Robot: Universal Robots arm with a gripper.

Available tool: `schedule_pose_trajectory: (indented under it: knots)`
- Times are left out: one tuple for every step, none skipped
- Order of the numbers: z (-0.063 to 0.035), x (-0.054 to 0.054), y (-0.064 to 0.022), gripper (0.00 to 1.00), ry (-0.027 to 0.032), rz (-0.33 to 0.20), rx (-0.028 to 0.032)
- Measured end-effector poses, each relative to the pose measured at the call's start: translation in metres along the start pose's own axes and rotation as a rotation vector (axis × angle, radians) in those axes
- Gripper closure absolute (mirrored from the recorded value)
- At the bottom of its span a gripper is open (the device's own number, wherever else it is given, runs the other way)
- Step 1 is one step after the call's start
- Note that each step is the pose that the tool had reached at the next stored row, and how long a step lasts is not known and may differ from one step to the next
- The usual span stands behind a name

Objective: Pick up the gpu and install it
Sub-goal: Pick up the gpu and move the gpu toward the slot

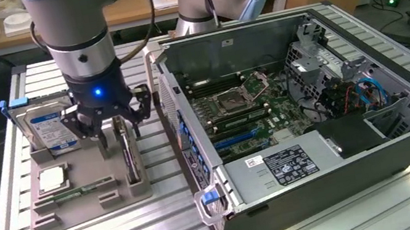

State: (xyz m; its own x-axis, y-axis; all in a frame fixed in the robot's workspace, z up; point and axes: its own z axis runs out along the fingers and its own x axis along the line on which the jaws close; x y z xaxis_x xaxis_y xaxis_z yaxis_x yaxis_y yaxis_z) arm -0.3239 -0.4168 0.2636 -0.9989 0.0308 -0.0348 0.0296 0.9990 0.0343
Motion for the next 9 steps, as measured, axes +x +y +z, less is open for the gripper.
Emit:
schedule_pose_trajectory:
  knots:
    - [0.0018,0.0,-0.0001,0.35,0.0,0.0,0.0]
    - [0.0036,0.0,-0.0001,0.35,0.0,0.001,0.0]
    - [0.0055,0.0,-0.0002,0.35,0.0,0.001,0.0]
    - [0.0074,0.0,-0.0003,0.35,-0.0001,0.002,0.0]
    - [0.0091,0.0,-0.0003,0.35,-0.0001,0.002,0.0]
    - [0.0109,0.0,-0.0004,0.35,-0.0001,0.003,0.0002]
    - [0.0127,0.0,-0.0005,0.35,0.0,0.004,0.0002]
    - [0.0145,0.0,-0.0005,0.35,0.0,0.004,0.0002]
    - [0.0163,0.001,-0.0006,0.35,-0.0001,0.005,0.0002]
